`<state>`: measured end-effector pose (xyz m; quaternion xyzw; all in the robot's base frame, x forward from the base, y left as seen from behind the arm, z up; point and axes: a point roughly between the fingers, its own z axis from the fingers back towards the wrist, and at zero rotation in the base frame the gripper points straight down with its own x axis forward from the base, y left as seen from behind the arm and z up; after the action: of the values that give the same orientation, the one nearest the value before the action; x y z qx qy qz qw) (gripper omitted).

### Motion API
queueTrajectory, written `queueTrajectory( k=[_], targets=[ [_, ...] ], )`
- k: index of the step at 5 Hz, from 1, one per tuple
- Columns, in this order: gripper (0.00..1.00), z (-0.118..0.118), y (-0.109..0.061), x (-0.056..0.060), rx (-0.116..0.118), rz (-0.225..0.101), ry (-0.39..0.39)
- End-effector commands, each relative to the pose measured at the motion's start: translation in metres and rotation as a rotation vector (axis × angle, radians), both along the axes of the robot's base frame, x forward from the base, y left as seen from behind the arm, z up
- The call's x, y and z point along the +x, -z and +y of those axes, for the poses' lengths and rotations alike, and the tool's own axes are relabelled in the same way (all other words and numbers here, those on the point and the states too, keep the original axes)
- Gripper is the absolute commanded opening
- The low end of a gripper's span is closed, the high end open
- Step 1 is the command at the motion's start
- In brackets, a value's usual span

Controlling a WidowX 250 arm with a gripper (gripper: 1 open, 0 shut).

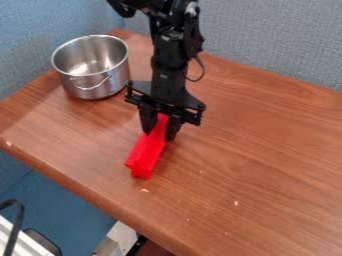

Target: Put the red object in the metal pot

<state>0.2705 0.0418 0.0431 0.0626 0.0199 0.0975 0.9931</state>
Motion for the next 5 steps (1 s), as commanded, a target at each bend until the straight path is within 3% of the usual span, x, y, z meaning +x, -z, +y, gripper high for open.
queueTrajectory(
  k=[1,5],
  targets=[
    [0.0,0.0079,-0.0132,0.006,0.003,-0.042,-0.014],
    [0.0,0.0132,-0.022,0.0044,-0.04,-0.031,-0.014]
  ],
)
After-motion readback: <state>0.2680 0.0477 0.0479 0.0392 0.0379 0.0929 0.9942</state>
